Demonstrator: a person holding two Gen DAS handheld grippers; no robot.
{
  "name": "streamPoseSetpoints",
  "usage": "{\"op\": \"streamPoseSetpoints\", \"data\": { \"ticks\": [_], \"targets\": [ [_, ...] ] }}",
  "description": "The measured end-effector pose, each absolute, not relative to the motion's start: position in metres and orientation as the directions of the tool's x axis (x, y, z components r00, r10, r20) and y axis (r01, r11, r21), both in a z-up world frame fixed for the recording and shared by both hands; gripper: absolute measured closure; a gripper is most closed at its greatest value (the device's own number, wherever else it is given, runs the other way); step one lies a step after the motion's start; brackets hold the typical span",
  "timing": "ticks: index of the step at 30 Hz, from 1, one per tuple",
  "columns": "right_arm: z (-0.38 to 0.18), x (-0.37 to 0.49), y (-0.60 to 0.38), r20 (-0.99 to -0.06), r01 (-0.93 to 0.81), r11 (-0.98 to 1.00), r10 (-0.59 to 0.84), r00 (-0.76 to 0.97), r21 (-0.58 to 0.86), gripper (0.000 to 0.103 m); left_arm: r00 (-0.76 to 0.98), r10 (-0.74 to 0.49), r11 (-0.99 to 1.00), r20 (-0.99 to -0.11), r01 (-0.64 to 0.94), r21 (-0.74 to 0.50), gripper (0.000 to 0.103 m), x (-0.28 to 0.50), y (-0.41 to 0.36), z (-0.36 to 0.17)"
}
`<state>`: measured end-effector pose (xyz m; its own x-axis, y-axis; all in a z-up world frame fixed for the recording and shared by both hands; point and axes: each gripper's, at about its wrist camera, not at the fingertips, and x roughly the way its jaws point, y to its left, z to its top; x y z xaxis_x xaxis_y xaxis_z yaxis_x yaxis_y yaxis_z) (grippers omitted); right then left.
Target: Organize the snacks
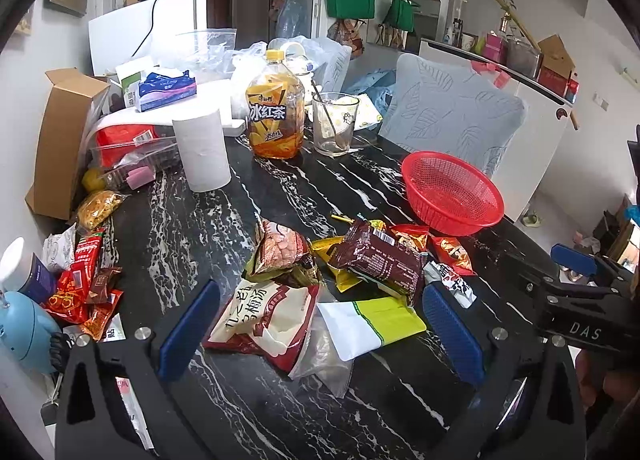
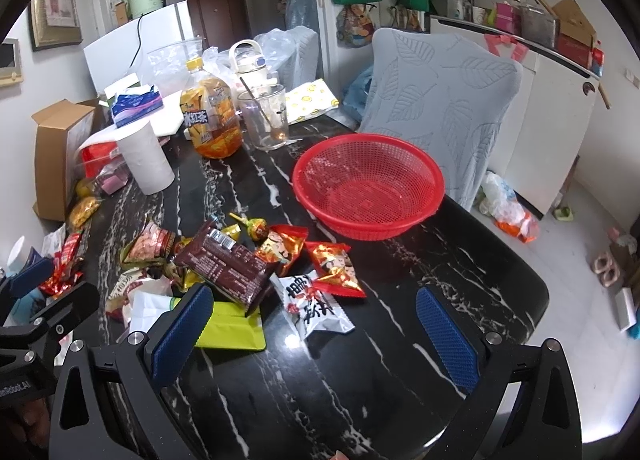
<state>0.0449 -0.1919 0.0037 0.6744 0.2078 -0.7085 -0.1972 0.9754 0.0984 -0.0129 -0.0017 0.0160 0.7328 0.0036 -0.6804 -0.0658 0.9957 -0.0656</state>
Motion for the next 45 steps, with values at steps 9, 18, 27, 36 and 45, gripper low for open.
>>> {"op": "streamPoseSetpoints", "data": {
  "ticks": [9,18,27,36,45],
  "targets": [
    [0.003,0.044,-0.192,-0.710,-0.198,0.975,0.210,0.672,0.101,0.000,0.735,0.004,0.996,-0.678,-0.064,-0.064,0.000,-0.013,-0.002,0.016],
    [0.001,0.043,-0.194,-0.709,-0.197,0.975,0.210,0.673,0.102,0.000,0.736,0.003,0.996,-0.677,-0.063,-0.063,0.000,-0.014,-0.004,0.017],
    [0.002,0.043,-0.197,-0.705,-0.213,0.970,0.234,0.669,0.120,0.000,0.748,0.011,0.996,-0.663,-0.066,-0.058,0.000,-0.017,-0.007,0.020],
    [-0.003,0.045,-0.197,-0.708,-0.262,0.952,0.293,0.642,0.156,0.000,0.749,-0.020,0.991,-0.663,-0.072,-0.112,0.000,-0.023,-0.008,0.014],
    [-0.017,0.046,-0.192,-0.712,-0.333,0.924,0.362,0.601,0.189,0.000,0.749,0.038,0.990,-0.662,-0.120,-0.079,0.000,-0.035,-0.011,0.004]
  ]
}}
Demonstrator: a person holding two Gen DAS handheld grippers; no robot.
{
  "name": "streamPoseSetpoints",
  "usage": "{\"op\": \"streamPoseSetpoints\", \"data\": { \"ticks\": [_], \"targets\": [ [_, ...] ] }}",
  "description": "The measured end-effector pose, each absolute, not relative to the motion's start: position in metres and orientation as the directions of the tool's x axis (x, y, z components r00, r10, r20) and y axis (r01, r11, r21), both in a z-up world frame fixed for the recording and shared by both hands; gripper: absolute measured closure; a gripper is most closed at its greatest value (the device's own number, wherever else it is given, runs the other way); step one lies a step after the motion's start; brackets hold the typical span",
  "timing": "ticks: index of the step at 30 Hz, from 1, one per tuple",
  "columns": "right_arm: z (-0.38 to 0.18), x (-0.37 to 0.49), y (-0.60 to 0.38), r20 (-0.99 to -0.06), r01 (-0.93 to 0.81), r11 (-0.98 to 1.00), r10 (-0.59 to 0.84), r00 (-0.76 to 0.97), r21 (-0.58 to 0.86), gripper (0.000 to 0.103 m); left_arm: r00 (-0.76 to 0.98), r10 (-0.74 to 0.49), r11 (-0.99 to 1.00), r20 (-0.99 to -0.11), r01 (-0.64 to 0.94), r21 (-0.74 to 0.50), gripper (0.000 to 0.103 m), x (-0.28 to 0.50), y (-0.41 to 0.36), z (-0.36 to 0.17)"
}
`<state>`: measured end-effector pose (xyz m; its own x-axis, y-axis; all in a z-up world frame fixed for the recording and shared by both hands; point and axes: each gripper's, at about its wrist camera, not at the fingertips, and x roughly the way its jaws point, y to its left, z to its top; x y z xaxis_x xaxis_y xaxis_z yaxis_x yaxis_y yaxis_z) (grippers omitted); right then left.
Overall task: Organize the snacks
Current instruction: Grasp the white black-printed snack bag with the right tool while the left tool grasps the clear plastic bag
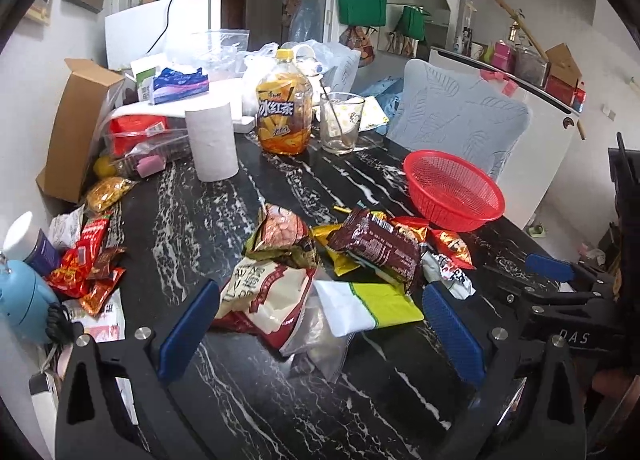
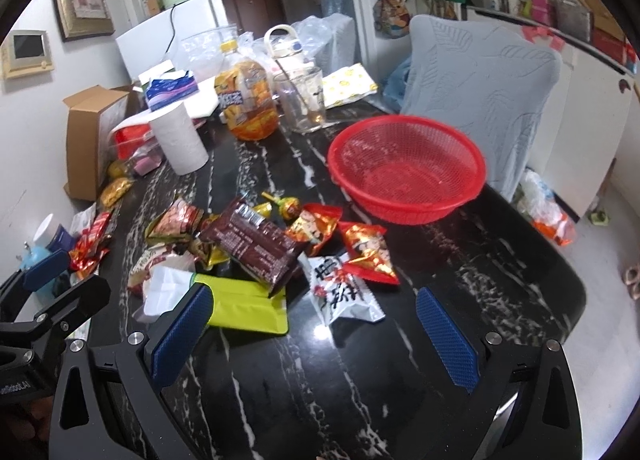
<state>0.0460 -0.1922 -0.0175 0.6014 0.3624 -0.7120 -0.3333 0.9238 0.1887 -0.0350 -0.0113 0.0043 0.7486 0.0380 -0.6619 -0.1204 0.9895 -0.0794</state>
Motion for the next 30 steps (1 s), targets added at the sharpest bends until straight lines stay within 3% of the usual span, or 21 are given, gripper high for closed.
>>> {"op": "streamPoseSetpoints", "data": {
  "ticks": [15,23,30],
  "targets": [
    [-0.048,0.052,-0.191,-0.753,-0.373,0.900,0.404,0.519,0.226,0.000,0.695,0.011,0.982,-0.719,-0.142,-0.122,0.001,-0.035,-0.011,-0.028],
    [-0.063,0.062,-0.191,-0.781,-0.374,0.902,0.391,0.488,0.217,0.000,0.622,-0.049,0.973,-0.781,-0.148,-0.179,0.026,-0.016,-0.007,-0.057],
    [-0.075,0.079,-0.196,-0.802,-0.356,0.912,0.366,0.473,0.205,0.000,0.589,-0.029,0.979,-0.807,-0.145,-0.141,0.036,-0.001,-0.009,-0.071]
  ]
}}
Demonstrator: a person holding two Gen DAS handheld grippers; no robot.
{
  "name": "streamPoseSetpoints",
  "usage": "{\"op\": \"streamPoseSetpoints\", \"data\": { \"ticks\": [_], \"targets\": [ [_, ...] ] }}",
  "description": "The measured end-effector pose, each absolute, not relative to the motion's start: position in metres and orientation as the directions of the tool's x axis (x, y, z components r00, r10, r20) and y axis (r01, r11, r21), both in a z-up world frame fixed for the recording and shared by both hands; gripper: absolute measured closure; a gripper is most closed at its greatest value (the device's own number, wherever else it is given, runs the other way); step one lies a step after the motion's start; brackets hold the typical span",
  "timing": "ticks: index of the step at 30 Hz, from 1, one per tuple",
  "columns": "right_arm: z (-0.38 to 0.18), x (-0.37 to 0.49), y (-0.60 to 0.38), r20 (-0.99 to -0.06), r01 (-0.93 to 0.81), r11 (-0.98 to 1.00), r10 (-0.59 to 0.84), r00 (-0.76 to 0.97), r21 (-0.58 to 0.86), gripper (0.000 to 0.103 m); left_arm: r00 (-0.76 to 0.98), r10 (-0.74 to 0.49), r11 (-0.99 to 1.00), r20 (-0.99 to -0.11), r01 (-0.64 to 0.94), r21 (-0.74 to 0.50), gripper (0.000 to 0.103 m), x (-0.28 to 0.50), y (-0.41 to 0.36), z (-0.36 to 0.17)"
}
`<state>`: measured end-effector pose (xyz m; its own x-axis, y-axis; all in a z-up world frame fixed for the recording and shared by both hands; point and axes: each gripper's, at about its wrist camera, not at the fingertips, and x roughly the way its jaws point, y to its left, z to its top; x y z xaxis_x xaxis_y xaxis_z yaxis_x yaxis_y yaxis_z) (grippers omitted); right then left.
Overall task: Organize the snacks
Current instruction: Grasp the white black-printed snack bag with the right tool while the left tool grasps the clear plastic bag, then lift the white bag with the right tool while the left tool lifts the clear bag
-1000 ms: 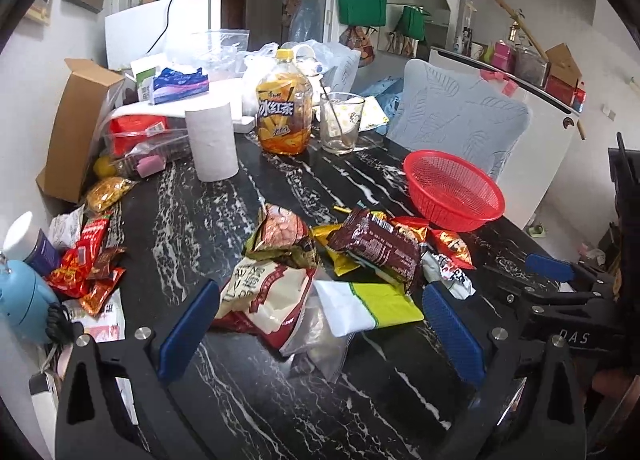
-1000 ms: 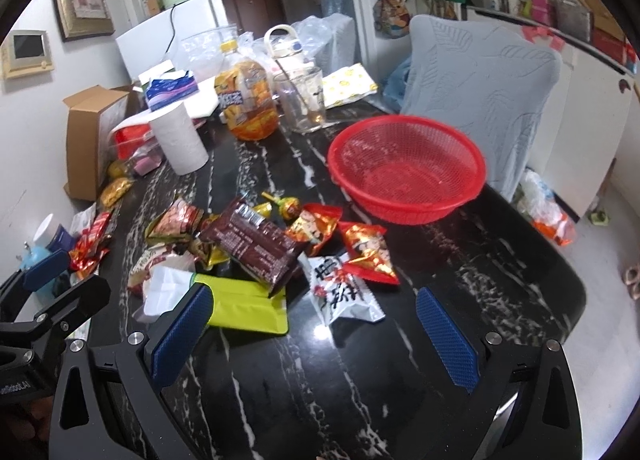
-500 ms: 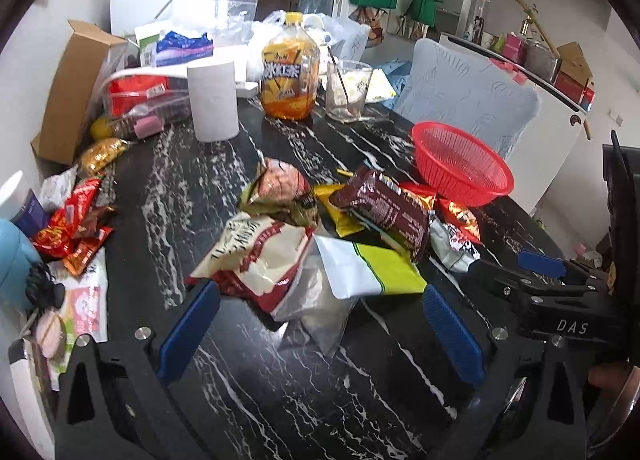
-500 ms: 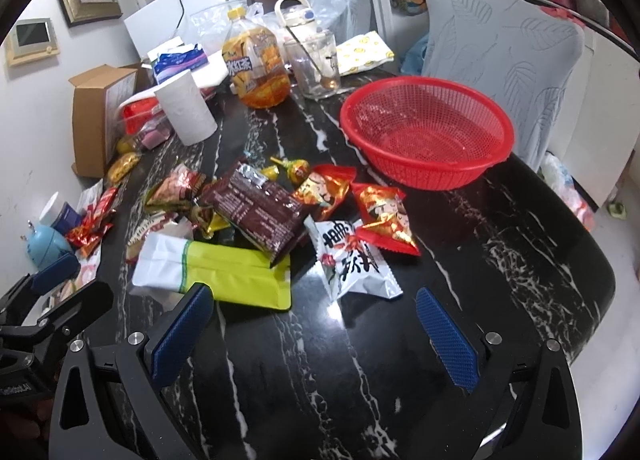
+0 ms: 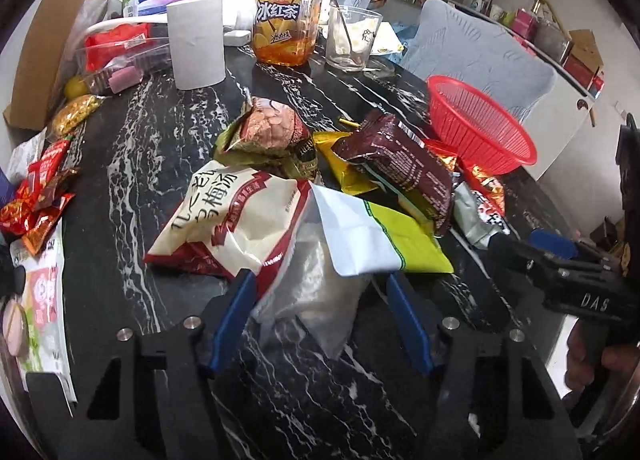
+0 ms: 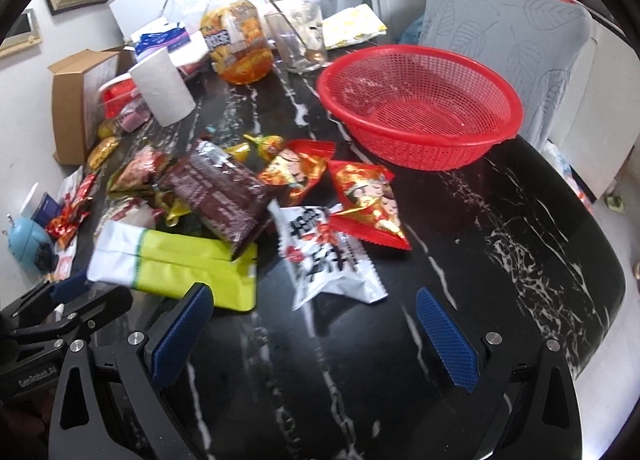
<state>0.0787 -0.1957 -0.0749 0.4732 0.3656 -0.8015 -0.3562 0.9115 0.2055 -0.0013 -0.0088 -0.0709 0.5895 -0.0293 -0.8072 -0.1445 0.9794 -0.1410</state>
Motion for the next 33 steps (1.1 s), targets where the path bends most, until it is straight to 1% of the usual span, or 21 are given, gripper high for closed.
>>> {"op": "streamPoseSetpoints", "data": {
  "ticks": [2,4,6,7,10,11,13,15,21,33],
  "targets": [
    [-0.078,0.084,-0.201,-0.804,-0.341,0.918,0.354,0.479,0.201,0.000,0.587,-0.016,0.984,-0.810,-0.136,-0.118,0.036,0.003,-0.011,-0.072],
    [-0.079,0.088,-0.204,-0.805,-0.334,0.923,0.344,0.484,0.194,0.004,0.580,-0.017,0.987,-0.814,-0.120,-0.106,0.036,0.007,-0.012,-0.074],
    [-0.081,0.092,-0.205,-0.806,-0.343,0.920,0.346,0.479,0.190,0.019,0.574,-0.022,0.988,-0.819,-0.113,-0.106,0.036,0.012,-0.011,-0.076],
    [-0.082,0.093,-0.205,-0.809,-0.349,0.917,0.349,0.473,0.192,0.021,0.569,-0.024,0.988,-0.822,-0.110,-0.105,0.036,0.014,-0.011,-0.078],
    [-0.087,0.098,-0.201,-0.813,-0.373,0.901,0.382,0.439,0.222,0.030,0.551,-0.040,0.987,-0.833,-0.110,-0.120,0.054,0.018,-0.010,-0.083],
    [-0.088,0.098,-0.201,-0.816,-0.377,0.898,0.388,0.429,0.229,0.035,0.541,-0.053,0.985,-0.840,-0.109,-0.133,0.060,0.019,-0.009,-0.086],
    [-0.089,0.097,-0.199,-0.814,-0.386,0.894,0.391,0.430,0.226,0.042,0.524,-0.073,0.982,-0.849,-0.113,-0.154,0.064,0.020,-0.008,-0.091],
    [-0.088,0.096,-0.197,-0.817,-0.388,0.897,0.379,0.434,0.209,0.056,0.526,-0.069,0.983,-0.848,-0.109,-0.147,0.064,0.017,-0.010,-0.090],
    [-0.086,0.088,-0.199,-0.804,-0.403,0.894,0.382,0.456,0.196,0.063,0.524,-0.080,0.980,-0.848,-0.116,-0.164,0.064,0.006,-0.010,-0.089],
    [-0.084,0.056,-0.202,-0.814,-0.453,0.874,0.388,0.433,0.175,0.064,0.507,-0.074,0.983,-0.859,-0.108,-0.148,0.064,-0.027,-0.014,-0.087]
  ]
}}
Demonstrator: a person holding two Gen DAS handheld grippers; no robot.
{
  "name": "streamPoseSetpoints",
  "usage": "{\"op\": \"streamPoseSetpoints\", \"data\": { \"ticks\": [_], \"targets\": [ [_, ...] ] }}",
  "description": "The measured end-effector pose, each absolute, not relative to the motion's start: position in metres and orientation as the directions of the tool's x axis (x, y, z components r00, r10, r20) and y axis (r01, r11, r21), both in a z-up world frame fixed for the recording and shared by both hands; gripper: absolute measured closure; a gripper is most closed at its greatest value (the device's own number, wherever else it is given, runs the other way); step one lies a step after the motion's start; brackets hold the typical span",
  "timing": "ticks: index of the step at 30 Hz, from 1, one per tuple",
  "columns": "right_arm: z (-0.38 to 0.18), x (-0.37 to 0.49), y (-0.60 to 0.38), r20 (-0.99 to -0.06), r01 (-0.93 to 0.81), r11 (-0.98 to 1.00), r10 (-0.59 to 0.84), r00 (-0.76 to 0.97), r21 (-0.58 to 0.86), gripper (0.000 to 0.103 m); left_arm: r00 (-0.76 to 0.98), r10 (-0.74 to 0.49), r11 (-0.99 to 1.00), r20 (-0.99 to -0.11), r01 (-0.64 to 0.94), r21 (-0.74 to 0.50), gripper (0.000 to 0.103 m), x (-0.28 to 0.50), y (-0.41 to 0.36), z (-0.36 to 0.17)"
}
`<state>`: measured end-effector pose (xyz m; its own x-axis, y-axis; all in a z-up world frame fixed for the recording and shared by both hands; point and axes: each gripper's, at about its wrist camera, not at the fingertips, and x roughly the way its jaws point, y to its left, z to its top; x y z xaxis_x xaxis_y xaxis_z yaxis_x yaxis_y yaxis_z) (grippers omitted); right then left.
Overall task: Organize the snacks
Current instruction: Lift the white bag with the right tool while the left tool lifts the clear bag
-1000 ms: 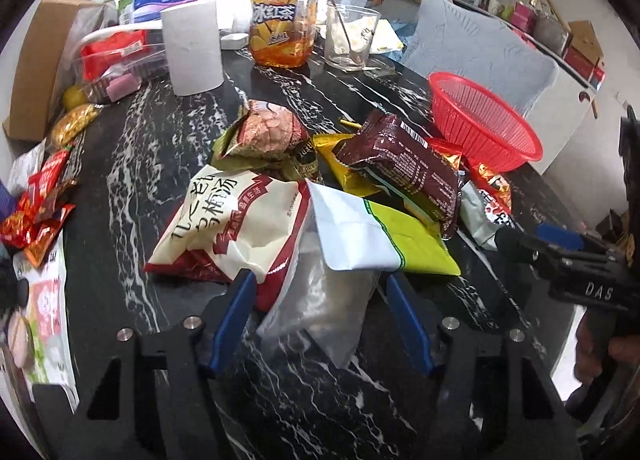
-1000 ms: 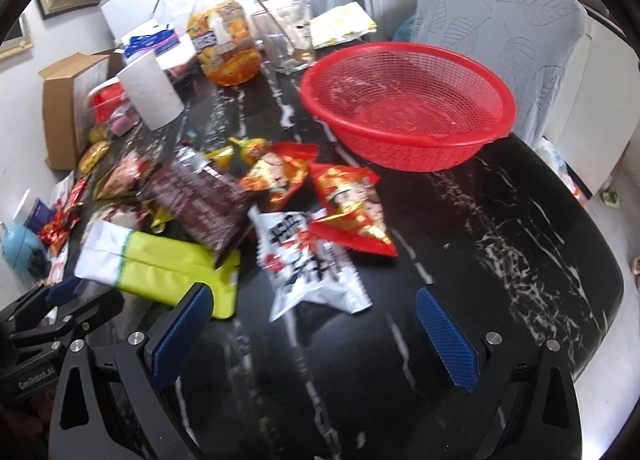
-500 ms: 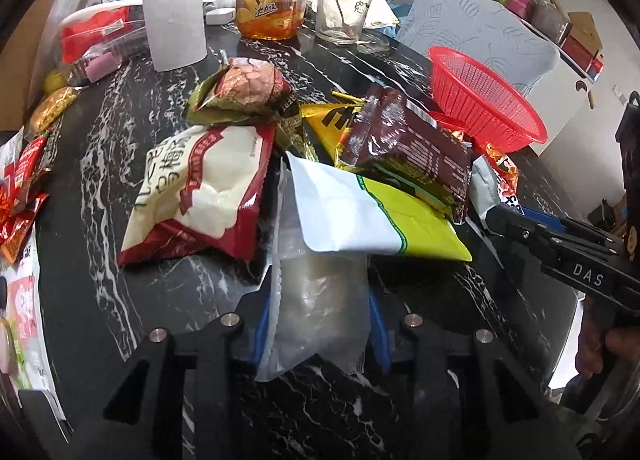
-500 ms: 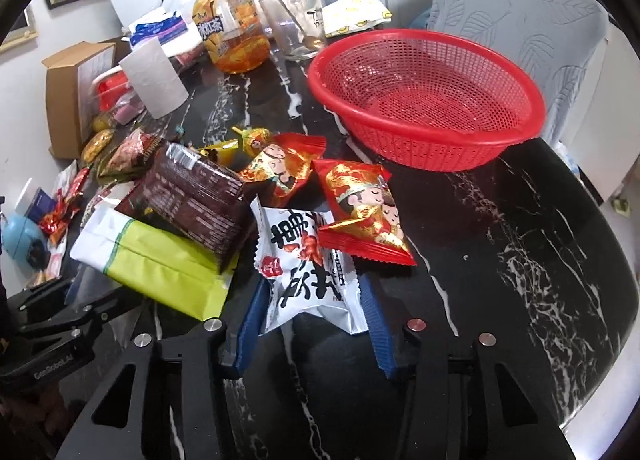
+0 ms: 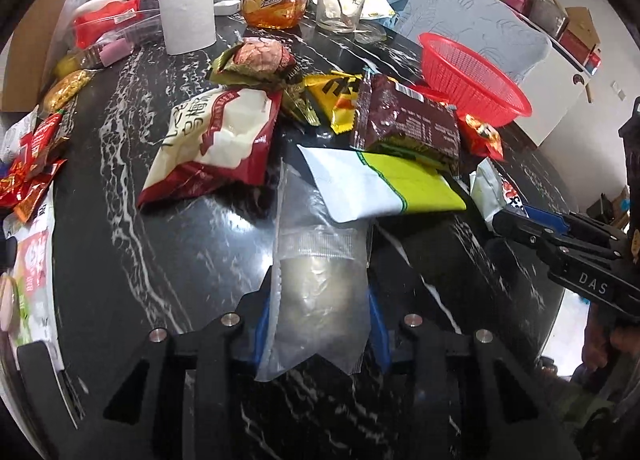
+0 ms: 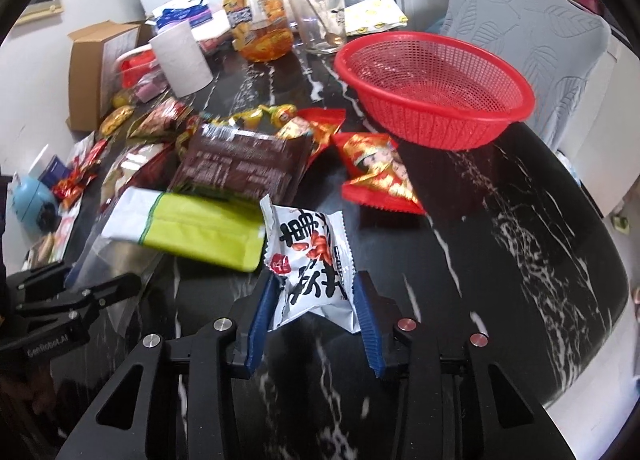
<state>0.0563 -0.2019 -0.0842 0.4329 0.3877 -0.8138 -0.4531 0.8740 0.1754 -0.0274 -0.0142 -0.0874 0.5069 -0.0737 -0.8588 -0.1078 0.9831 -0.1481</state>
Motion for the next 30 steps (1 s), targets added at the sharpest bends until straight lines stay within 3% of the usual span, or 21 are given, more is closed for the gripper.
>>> {"op": "streamPoseSetpoints", "data": {
  "ticks": [9,16,19,20,23,30],
  "targets": [
    [-0.085,0.035,-0.200,-0.832,-0.505,0.845,0.401,0.383,0.175,0.057,0.484,-0.082,0.987,-0.871,-0.082,-0.138,0.063,-0.029,-0.016,-0.088],
    [-0.090,0.041,-0.196,-0.832,-0.495,0.851,0.397,0.388,0.176,0.041,0.489,-0.063,0.991,-0.870,-0.075,-0.115,0.044,-0.021,-0.018,-0.090],
    [-0.090,0.042,-0.193,-0.834,-0.498,0.855,0.378,0.403,0.147,0.041,0.500,-0.051,0.991,-0.864,-0.081,-0.106,0.046,-0.023,-0.016,-0.090],
    [-0.090,0.042,-0.191,-0.834,-0.501,0.855,0.372,0.408,0.136,0.041,0.498,-0.024,0.993,-0.867,-0.091,-0.080,0.058,-0.024,-0.016,-0.090],
    [-0.090,0.039,-0.188,-0.830,-0.521,0.848,0.357,0.429,0.095,0.057,0.494,0.013,0.993,-0.870,-0.111,-0.047,0.062,-0.027,-0.012,-0.091],
    [-0.083,0.032,-0.190,-0.809,-0.549,0.825,0.410,0.421,0.133,0.066,0.504,-0.034,0.988,-0.863,-0.115,-0.106,0.063,-0.038,-0.010,-0.084]
  ]
}}
